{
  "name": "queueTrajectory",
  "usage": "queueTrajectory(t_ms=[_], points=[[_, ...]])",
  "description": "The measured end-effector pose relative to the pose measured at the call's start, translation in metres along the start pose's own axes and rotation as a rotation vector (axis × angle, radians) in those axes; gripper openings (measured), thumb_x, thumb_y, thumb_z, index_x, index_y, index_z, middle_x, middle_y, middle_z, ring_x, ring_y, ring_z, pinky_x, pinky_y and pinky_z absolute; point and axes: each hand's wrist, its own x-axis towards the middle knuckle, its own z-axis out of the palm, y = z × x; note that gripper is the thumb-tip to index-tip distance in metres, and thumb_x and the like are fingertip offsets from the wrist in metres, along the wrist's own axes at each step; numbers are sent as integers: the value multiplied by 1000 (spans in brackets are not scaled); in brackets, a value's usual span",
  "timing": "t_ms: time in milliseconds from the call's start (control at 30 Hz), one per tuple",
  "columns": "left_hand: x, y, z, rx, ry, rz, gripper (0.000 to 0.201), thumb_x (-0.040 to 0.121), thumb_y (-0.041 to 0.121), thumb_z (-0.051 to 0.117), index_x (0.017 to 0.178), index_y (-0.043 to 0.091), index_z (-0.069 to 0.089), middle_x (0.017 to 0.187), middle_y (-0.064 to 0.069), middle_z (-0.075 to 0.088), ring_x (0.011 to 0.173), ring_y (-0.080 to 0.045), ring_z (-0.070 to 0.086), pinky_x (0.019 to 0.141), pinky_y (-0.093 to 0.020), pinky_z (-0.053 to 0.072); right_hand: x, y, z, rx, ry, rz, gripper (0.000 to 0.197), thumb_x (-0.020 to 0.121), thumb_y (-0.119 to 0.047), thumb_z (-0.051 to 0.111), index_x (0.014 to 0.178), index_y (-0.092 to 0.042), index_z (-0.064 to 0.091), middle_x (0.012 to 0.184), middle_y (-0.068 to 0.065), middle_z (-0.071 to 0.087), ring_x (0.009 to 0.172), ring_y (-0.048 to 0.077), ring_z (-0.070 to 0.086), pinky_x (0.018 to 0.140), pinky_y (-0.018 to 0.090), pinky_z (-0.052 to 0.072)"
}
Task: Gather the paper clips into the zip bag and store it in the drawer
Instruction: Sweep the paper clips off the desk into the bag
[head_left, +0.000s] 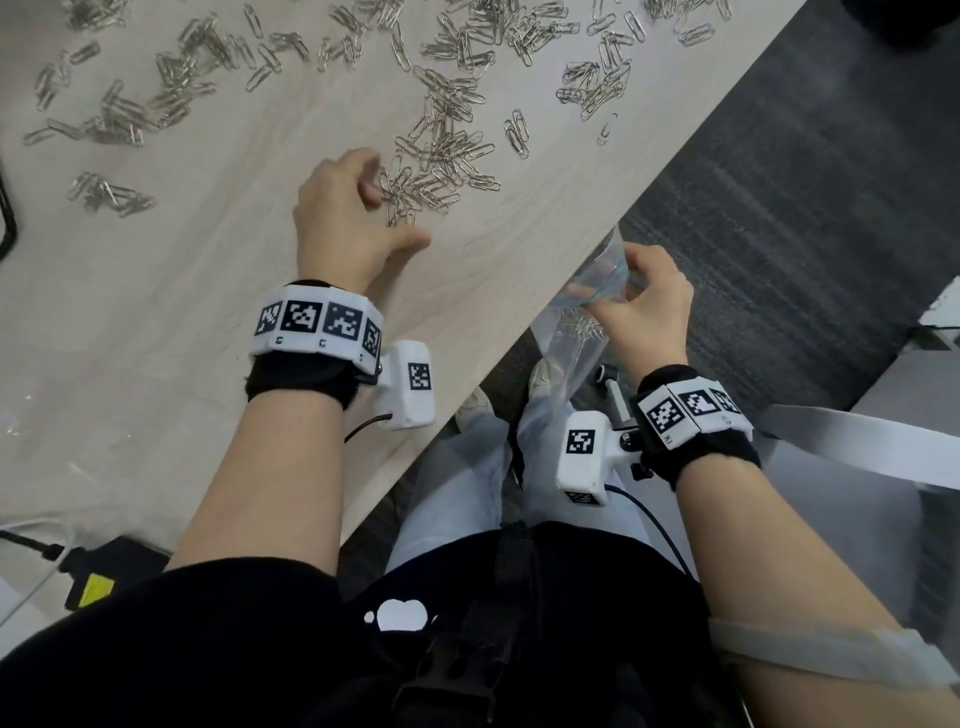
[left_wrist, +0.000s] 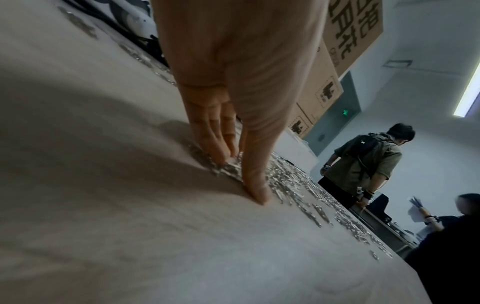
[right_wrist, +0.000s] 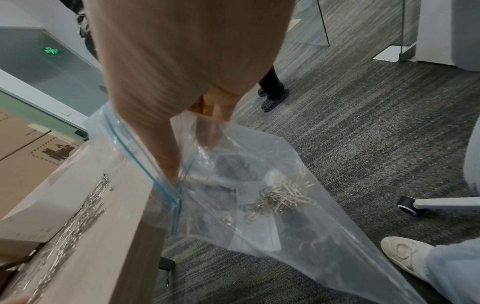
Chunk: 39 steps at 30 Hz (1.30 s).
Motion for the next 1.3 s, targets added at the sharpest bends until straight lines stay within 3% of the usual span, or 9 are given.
queueTrajectory(t_ms=[200, 400, 500, 600, 667, 767, 1133, 1233, 1300], points=[[-3, 28, 26, -179, -20, 56, 53, 66, 11, 79, 116, 17, 63, 79, 4, 61, 61, -4, 53, 80, -24, 55, -1, 4, 0, 12, 8, -25, 38, 68, -13, 80, 103, -12, 65, 97, 1, 60, 88, 8, 56, 80, 23, 50], [-3, 44, 39, -323, -142, 151, 39, 70, 4, 76, 107, 10, 66, 86, -2, 63, 72, -7, 58, 74, -16, 54, -3, 9, -2, 21, 11, -78, 39, 67, -20, 81, 102, -10, 65, 95, 4, 60, 80, 0, 53, 73, 12, 45], [6, 45, 36, -326, 24, 235, 37, 78, 3, 67, 114, 11, 64, 105, -3, 59, 97, -8, 58, 84, -13, 50, -5, 12, -2, 40, 21, -81, 43, 64, -29, 79, 100, -10, 66, 93, 4, 61, 83, 9, 56, 73, 18, 46], [22, 42, 38, 15, 79, 246, 48, 89, 11, 50, 135, 24, 47, 146, -4, 36, 141, -23, 21, 114, -37, 19, -3, 15, -3, 35, 18, -78, 43, 65, -21, 83, 102, -9, 66, 94, 3, 60, 85, 9, 56, 74, 16, 45], [28, 42, 41, 211, -11, 165, 52, 95, 22, 42, 144, 32, 28, 158, -1, 9, 146, -26, -4, 115, -50, 1, -3, 17, -4, 31, 21, -89, 43, 65, -20, 83, 103, -8, 66, 93, 1, 58, 83, 2, 52, 72, 8, 42], [29, 42, 51, 279, -121, 188, 52, 98, 30, 34, 147, 35, 15, 159, -3, -8, 145, -26, -13, 113, -54, -11, -3, 20, -5, 45, 27, -91, 44, 65, -22, 83, 103, -8, 65, 93, 1, 57, 79, -6, 52, 71, 4, 40], [-4, 49, 73, 3, -244, 494, 40, 97, 18, 38, 137, 17, 43, 154, -8, 24, 146, -28, 8, 117, -41, -1, -6, 22, -9, 56, 35, -109, 47, 66, -29, 81, 105, -8, 66, 94, 1, 56, 82, -9, 51, 72, 7, 41], [-7, 48, 67, -163, -117, 459, 39, 94, 14, 41, 133, 15, 49, 146, -7, 41, 143, -24, 23, 119, -38, 14, -7, 23, -10, 49, 36, -101, 46, 66, -25, 82, 105, -8, 66, 94, 0, 56, 83, -7, 52, 73, 9, 42], [-4, 45, 64, -74, -4, 402, 41, 95, 18, 42, 136, 19, 44, 150, -5, 35, 144, -25, 17, 119, -42, 7, -8, 23, -11, 52, 38, -95, 45, 67, -24, 83, 106, -8, 66, 95, -1, 56, 83, -8, 52, 73, 9, 42]])
